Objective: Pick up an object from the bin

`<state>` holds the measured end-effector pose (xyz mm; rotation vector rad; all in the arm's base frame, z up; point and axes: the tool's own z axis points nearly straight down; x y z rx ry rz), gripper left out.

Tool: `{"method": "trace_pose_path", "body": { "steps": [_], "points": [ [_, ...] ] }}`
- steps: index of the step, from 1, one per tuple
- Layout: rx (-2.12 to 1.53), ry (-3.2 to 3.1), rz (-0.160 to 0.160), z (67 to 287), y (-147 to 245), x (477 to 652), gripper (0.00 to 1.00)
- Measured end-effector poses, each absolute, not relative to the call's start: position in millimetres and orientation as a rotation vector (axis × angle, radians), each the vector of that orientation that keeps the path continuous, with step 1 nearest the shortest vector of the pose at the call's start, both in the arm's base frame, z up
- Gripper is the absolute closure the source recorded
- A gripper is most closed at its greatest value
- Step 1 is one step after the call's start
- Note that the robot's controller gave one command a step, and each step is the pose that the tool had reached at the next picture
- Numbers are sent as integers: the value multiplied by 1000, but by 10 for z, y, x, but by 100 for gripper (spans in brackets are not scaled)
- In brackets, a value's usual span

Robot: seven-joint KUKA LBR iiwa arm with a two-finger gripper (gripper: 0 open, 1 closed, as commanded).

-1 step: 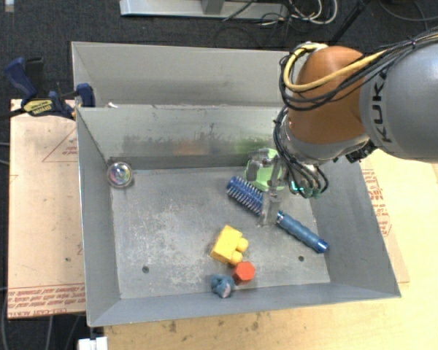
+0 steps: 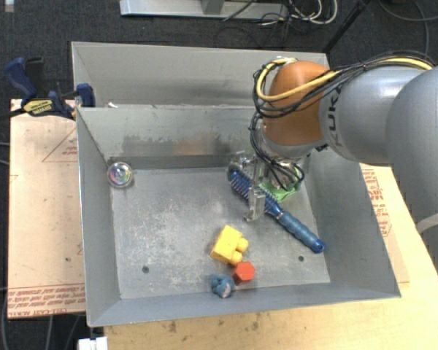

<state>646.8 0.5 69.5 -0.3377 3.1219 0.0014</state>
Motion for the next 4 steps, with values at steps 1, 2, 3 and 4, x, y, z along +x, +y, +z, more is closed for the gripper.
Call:
{"method": "trace_pose_path", "body": {
  "steps": [1,2,3,4],
  "points": [
    [-345,3122,2,698,-518,6323,0],
    [-401,3114,17,790,-1335,6031,0],
    [-929,2999,24,796,-1289,6012,0],
    [-1047,2986,64,774,-1336,6338,0]
  ]
}}
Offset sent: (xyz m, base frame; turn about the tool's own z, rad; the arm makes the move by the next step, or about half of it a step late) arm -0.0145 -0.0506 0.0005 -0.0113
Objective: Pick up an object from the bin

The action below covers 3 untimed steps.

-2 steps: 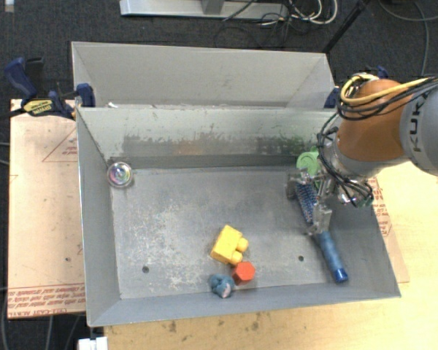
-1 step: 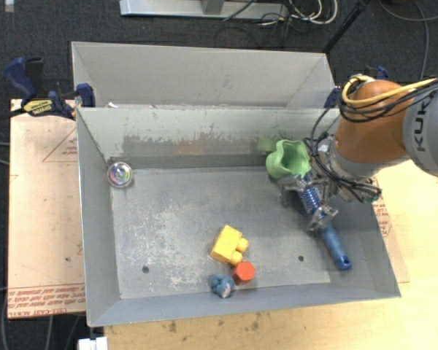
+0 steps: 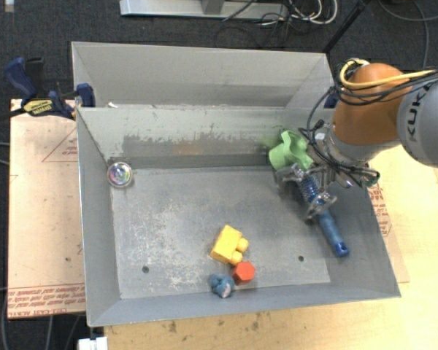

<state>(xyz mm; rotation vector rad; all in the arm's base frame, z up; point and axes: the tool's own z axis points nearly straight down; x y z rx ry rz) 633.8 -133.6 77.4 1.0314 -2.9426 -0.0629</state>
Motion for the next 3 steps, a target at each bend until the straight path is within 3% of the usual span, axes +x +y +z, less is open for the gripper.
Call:
{"method": "trace_pose_path", "body": {
  "steps": [1,2,3],
  "points": [
    [1162,-2896,-78,797,-1344,6346,0],
    [1203,-2876,-58,761,-1361,6262,0],
    [1241,-2893,-21,982,-1449,6150,0]
  ]
}}
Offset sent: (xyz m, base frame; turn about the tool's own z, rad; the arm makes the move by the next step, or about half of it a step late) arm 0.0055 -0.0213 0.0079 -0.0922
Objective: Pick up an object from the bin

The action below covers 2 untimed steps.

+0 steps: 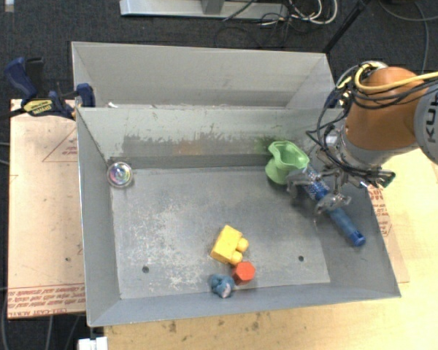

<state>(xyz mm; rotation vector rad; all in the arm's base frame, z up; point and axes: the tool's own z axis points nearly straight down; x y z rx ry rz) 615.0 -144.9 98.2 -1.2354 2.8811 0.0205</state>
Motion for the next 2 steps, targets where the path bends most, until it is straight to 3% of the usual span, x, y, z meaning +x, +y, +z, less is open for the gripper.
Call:
{"method": "trace_pose_path", "body": {
  "steps": [1,2],
  "points": [
    [-1236,2881,28,982,-1425,6156,100],
    [-1270,2866,9,1274,-1498,6058,100]
  ]
}}
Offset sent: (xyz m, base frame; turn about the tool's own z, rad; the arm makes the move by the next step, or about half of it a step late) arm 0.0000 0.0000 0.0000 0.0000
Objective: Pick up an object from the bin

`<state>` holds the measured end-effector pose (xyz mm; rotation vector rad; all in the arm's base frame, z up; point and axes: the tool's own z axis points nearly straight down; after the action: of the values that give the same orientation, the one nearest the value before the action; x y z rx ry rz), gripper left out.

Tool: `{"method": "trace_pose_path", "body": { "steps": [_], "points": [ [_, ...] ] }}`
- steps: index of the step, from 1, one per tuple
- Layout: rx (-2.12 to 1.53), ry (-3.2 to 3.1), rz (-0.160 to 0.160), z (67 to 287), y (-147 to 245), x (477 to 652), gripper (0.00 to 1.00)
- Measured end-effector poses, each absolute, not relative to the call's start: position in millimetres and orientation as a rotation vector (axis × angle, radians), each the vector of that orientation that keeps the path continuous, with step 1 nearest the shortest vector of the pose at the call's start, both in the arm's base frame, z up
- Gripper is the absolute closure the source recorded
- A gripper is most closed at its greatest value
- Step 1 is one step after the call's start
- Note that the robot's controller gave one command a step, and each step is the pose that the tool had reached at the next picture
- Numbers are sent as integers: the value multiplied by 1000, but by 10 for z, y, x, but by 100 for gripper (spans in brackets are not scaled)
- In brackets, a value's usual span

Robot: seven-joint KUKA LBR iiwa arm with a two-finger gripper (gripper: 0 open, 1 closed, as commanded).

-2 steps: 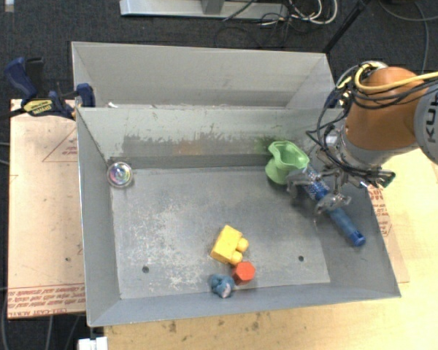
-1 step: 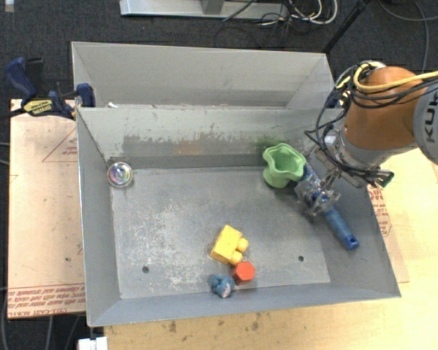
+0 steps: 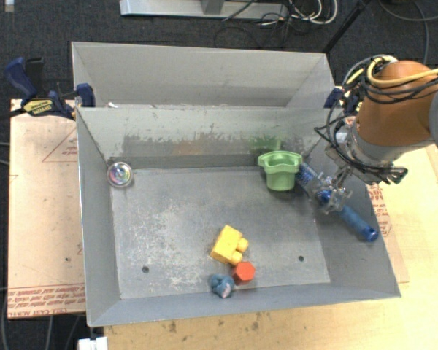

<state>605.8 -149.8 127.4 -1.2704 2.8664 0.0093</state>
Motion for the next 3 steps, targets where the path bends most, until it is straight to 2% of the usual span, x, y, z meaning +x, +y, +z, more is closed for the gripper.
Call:
{"method": "trace_pose_path", "body": {
  "steps": [1,2,3],
  "points": [
    [-1274,2860,-7,2145,-1280,5963,100],
    [-1636,2680,3,1803,-1201,6041,100],
    [-1633,2680,2,1811,-1207,6043,0]
  ]
}}
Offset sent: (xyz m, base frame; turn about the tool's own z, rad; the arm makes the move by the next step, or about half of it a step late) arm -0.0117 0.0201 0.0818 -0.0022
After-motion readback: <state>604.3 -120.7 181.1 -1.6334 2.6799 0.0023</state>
